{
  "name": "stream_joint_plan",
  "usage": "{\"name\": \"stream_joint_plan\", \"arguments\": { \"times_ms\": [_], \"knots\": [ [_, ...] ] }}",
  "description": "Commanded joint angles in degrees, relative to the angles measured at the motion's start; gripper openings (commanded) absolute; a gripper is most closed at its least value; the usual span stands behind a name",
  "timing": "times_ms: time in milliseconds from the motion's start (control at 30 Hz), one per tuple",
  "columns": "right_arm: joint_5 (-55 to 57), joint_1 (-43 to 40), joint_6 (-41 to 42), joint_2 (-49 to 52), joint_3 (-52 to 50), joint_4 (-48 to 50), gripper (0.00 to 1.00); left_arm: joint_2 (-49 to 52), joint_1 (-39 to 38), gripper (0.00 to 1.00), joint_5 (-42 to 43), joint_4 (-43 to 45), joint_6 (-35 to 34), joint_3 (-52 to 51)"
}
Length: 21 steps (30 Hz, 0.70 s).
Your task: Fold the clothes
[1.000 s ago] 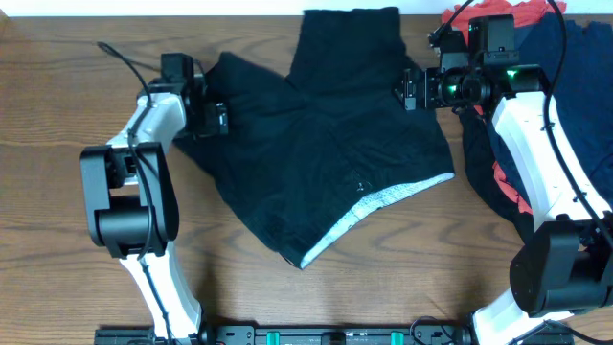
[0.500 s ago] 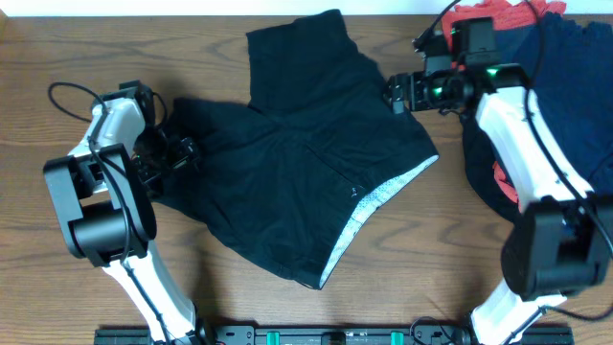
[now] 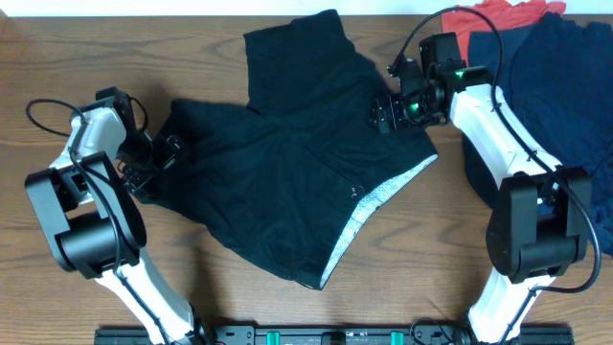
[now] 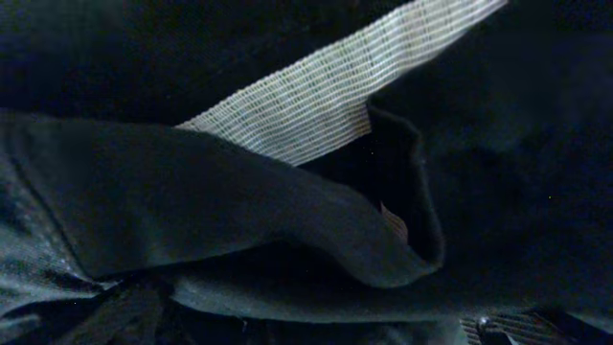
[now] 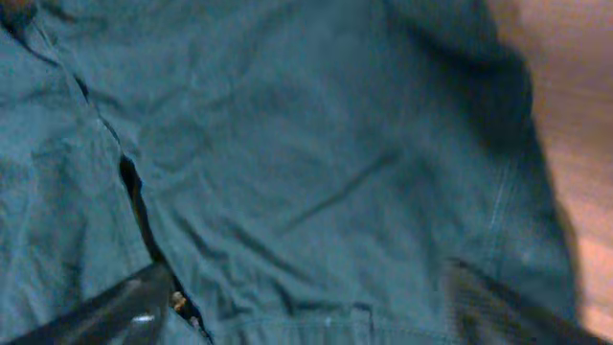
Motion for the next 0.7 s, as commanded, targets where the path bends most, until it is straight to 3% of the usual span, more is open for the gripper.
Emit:
{"name": "stream_joint_plan", "arguments": {
  "times_ms": [0, 300, 433, 667],
  "knots": [
    [0.2, 0.5, -0.5, 0.5, -1.0, -1.4, 0.78, 2.4, 1.3, 0.98, -2.7, 5.9, 2.8, -2.3],
    [7.7, 0.5, 2.5, 0.5, -3.6, -4.9, 0.81, -9.7, 1.2, 0.98, -16.1, 9.1, 7.3, -2.3],
    [9.1, 0.3, 4.0, 0.5, -3.6, -4.9, 0.82, -14.7, 1.2, 0.98, -18.0, 9.7, 10.0, -2.3],
    [21.5, -0.5, 7.0, 0.5, -3.7, -7.3, 0.86, -19.7, 1.2, 0.98, -18.8, 9.8, 10.0, -2.3]
  ]
}}
